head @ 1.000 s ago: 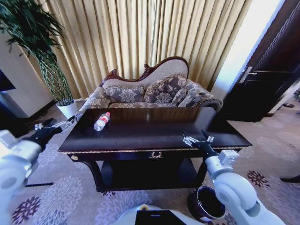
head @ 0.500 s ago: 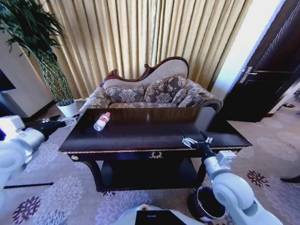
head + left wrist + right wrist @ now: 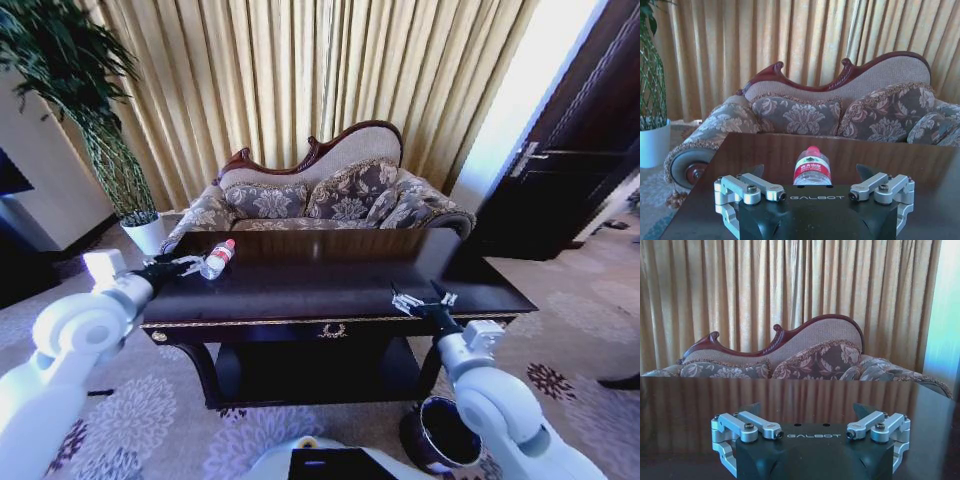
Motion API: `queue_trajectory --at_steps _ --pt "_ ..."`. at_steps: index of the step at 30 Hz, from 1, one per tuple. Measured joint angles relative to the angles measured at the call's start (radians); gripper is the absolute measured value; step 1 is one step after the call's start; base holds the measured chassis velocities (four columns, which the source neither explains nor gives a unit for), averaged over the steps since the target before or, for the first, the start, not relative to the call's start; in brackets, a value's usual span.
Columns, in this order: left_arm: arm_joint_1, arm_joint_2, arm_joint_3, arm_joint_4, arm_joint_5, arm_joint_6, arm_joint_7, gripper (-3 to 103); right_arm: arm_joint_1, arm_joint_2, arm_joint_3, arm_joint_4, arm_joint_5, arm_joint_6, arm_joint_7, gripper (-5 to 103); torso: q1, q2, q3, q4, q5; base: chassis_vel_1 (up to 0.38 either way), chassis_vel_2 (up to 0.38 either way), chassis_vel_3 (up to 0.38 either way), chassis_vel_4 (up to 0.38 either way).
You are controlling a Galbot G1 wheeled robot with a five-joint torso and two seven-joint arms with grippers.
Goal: Move to the front of the table and place the trash on the table into the trash bin.
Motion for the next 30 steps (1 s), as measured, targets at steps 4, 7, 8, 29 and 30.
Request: queue_trajectory --at_steps 4,7,8,29,30 --pt "-0.029 0.006 0.016 0.053 0.004 -0.001 0.03 100 0.001 0.0 0.001 -0.008 -0.001 0.004 0.0 100 0.0 0.0 0.0 0.0 0.0 0.0 0.0 0.0 0.0" --pt "-0.053 0.011 0.035 0.088 0.005 -0.001 0.044 100 0.001 0.0 0.001 -0.008 -0.001 0.004 -0.001 100 0.0 0.0 0.0 0.0 0.0001 0.0 0.0 0.0 0.0" --pt "-0.07 0.013 0.05 0.108 0.005 -0.001 0.049 100 0.001 0.0 0.001 -0.008 -0.001 0.004 -0.001 100 0.0 0.0 0.0 0.0 -0.0001 0.0 0.0 0.0 0.0" --pt "-0.231 -0.014 0.236 0.25 0.055 -0.002 0.074 100 0.005 -0.005 0.021 0.016 0.021 0.006 -0.001 100 0.0 0.0 0.0 -0.0001 -0.0001 0.0 0.0 0.0 0.0" --pt "-0.237 -0.016 0.244 0.257 0.06 -0.002 0.076 100 0.007 -0.007 0.023 0.016 0.025 0.007 -0.001 100 0.0 0.0 0.0 0.0 0.0 0.0 0.0 0.0 0.0"
